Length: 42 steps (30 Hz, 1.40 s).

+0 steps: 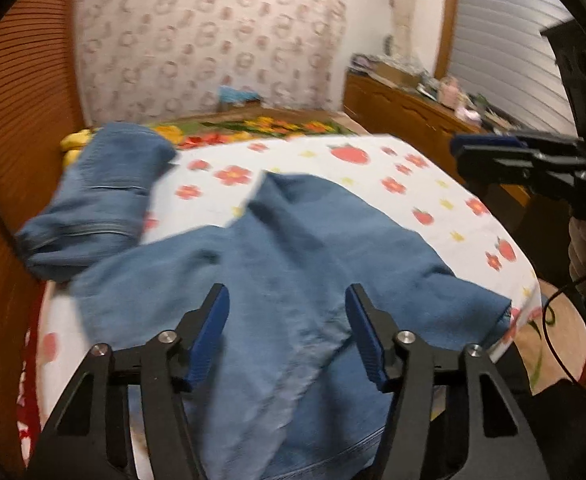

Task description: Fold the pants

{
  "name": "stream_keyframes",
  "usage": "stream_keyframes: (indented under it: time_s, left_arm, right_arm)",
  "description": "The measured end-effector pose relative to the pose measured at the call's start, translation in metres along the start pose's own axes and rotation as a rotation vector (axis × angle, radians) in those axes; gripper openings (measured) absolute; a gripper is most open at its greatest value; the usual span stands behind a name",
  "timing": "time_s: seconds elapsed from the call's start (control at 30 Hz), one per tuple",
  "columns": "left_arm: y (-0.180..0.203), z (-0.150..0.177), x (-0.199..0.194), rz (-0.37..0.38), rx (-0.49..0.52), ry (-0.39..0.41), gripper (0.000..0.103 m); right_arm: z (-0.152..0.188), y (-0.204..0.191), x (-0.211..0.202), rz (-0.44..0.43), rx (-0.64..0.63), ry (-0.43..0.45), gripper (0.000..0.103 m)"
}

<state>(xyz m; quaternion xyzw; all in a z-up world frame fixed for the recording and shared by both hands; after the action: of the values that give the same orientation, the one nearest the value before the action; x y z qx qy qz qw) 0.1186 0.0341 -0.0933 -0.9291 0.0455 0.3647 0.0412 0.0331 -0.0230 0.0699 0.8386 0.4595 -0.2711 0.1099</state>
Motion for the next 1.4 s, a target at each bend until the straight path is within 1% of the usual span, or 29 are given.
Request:
stream_keyframes:
  time_s: [0.03, 0.13, 0.3, 0.33, 0.4, 0.47, 0.5, 0.53, 0.57, 0.63, 0.67, 0.7, 0.77, 0.8, 0.83, 0.93, 1.0, 1.07, 1.1, 1.13, 1.17, 1.2, 1.33, 1.4]
  left_arm:
    - [0.008, 0.001, 0.008, 0.004, 0.016, -0.023, 0.058]
    - [0.024, 0.005, 0.019, 0.019, 0.049, -0.054, 0.058]
    - [0.034, 0.012, 0.033, 0.005, 0.071, -0.091, 0.058]
    - [0.034, 0.013, 0.035, -0.001, 0.075, -0.095, 0.053]
    - [0.034, 0.015, 0.037, -0.016, 0.09, -0.099, 0.027]
    - [0.029, 0.014, 0.032, -0.018, 0.088, -0.095, 0.017]
    - [0.024, 0.013, 0.029, -0.024, 0.083, -0.084, 0.014]
    - [0.017, 0.01, 0.025, -0.032, 0.071, -0.073, 0.009]
    - [0.006, 0.005, 0.019, -0.049, 0.052, -0.056, 0.009]
    - [-0.02, -0.005, 0.009, -0.087, 0.007, -0.028, 0.009]
    - [-0.041, -0.011, 0.004, -0.12, -0.027, -0.013, 0.009]
    - [-0.053, -0.014, 0.002, -0.138, -0.044, -0.006, 0.009]
    - [-0.085, -0.021, -0.004, -0.187, -0.084, 0.006, 0.009]
    - [-0.097, -0.023, -0.005, -0.207, -0.094, 0.006, 0.009]
    - [-0.11, -0.025, -0.005, -0.231, -0.101, 0.006, 0.009]
    - [-0.128, -0.024, -0.003, -0.258, -0.111, -0.008, 0.009]
    - [-0.133, -0.021, 0.0, -0.274, -0.106, -0.025, 0.009]
    - [-0.136, -0.016, 0.001, -0.291, -0.105, -0.034, 0.016]
    - [-0.136, -0.015, 0.002, -0.291, -0.109, -0.034, 0.024]
    - [-0.136, -0.013, 0.0, -0.288, -0.116, -0.032, 0.029]
    - [-0.137, -0.011, -0.004, -0.284, -0.126, -0.022, 0.041]
    - [-0.137, -0.009, -0.008, -0.281, -0.135, -0.013, 0.048]
    - [-0.126, -0.003, -0.024, -0.254, -0.154, 0.025, 0.048]
    - [-0.111, 0.004, -0.03, -0.211, -0.153, 0.039, 0.048]
  right_arm:
    - [0.001, 0.0, 0.001, 0.005, 0.006, -0.004, 0.036]
    - [0.006, -0.005, 0.002, 0.02, 0.02, -0.015, 0.036]
    - [0.008, -0.018, 0.002, 0.031, 0.049, -0.022, 0.036]
    - [0.007, -0.021, 0.003, 0.031, 0.054, -0.022, 0.036]
    - [0.006, -0.026, 0.003, 0.033, 0.062, -0.022, 0.036]
    - [0.004, -0.032, 0.004, 0.032, 0.07, -0.021, 0.036]
    - [0.003, -0.035, 0.004, 0.03, 0.074, -0.02, 0.036]
    - [0.002, -0.035, 0.005, 0.03, 0.078, -0.018, 0.036]
    - [0.002, -0.037, 0.005, 0.03, 0.081, -0.017, 0.036]
    - [0.0, -0.04, 0.007, 0.031, 0.091, -0.018, 0.036]
    - [-0.001, -0.044, 0.008, 0.031, 0.096, -0.019, 0.036]
    - [0.0, -0.038, 0.007, 0.031, 0.101, -0.02, 0.036]
    - [-0.001, -0.043, 0.009, 0.032, 0.108, -0.024, 0.036]
    - [0.009, -0.03, 0.004, 0.033, 0.116, -0.023, 0.036]
    - [0.011, -0.025, 0.003, 0.033, 0.121, -0.024, 0.036]
    - [0.019, -0.017, 0.001, 0.037, 0.135, -0.028, 0.036]
    - [0.021, -0.011, 0.003, 0.042, 0.145, -0.035, 0.036]
    - [0.027, -0.007, 0.005, 0.046, 0.151, -0.043, 0.036]
    - [0.03, -0.009, 0.006, 0.049, 0.154, -0.049, 0.036]
    - [0.032, -0.007, 0.006, 0.05, 0.159, -0.053, 0.036]
    - [0.033, -0.005, 0.006, 0.051, 0.162, -0.057, 0.036]
    - [0.034, -0.005, 0.006, 0.053, 0.164, -0.061, 0.036]
    - [0.041, -0.006, 0.004, 0.064, 0.166, -0.069, 0.038]
    - [0.047, -0.005, 0.002, 0.067, 0.174, -0.073, 0.039]
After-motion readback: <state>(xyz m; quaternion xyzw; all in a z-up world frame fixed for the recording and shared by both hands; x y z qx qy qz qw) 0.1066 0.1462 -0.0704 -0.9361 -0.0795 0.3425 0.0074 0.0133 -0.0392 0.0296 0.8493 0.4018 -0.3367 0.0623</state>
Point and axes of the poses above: each gripper's, at about its wrist camera, not at the fingertips, and x roughly the way its jaws point, y to its right, z to its underside, the point moved 5 cm from there along x, roughly the way its jaws point, and after that the axes turned 11 degrees about -z, right-handed, at the moved point
